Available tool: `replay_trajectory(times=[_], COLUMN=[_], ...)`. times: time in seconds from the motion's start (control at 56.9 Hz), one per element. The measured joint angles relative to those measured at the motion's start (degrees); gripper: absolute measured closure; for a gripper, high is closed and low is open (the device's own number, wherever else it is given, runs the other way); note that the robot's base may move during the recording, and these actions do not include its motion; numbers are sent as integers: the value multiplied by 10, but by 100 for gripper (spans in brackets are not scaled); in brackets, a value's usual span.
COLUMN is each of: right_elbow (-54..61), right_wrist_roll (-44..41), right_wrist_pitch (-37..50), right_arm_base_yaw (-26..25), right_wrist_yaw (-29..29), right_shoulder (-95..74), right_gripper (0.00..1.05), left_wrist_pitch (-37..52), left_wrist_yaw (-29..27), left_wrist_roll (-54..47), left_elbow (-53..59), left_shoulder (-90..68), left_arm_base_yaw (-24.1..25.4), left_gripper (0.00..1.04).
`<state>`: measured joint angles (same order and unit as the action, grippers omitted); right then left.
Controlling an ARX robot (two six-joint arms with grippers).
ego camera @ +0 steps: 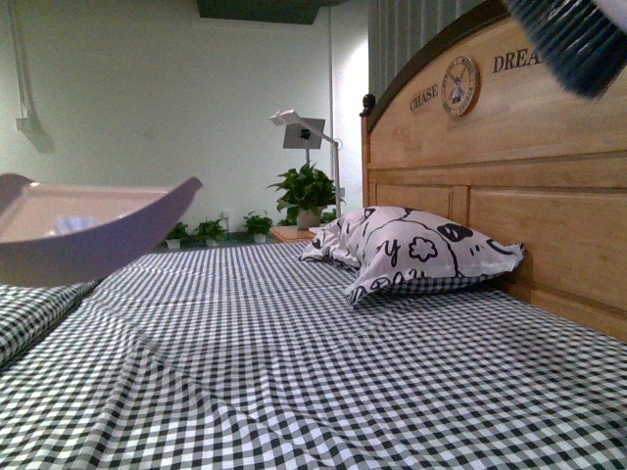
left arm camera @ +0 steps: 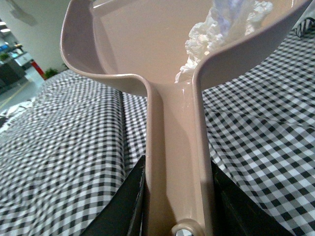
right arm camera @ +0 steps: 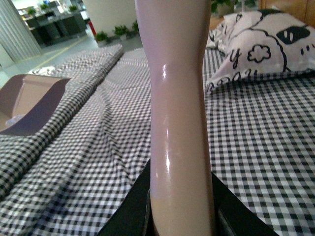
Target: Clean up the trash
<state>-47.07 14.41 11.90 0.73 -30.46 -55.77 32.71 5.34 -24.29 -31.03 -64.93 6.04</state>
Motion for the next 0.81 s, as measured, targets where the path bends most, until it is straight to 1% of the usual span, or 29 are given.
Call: replay_trajectory(times=[0.158,0.316,0.475,0.703,0.809], right_elbow=[30,46,53,57,57], right_wrist_roll=[23,32,38,38,23], right_wrist_pitch=[-11,-36,-54,-68,-94], right_arm_base_yaw=[5,6,5,12,23], right_wrist_yaw=[12,26,54,89,128], right_shoulder=[75,132,176,201,210], right_gripper=[85,85,85,85,85], left_wrist_pitch=[-21,-58,-96,-123,-134], left_wrist_yaw=[-26,-35,-43,-40,-38], left_wrist_roll=[5,21,39,65,77], left_elbow=[48,78,105,121,127], left_shoulder=[122,212,304,364,375], left_arm_base_yaw=[-9,-10,-7,8,9], left_gripper=[76,76,76,76,76])
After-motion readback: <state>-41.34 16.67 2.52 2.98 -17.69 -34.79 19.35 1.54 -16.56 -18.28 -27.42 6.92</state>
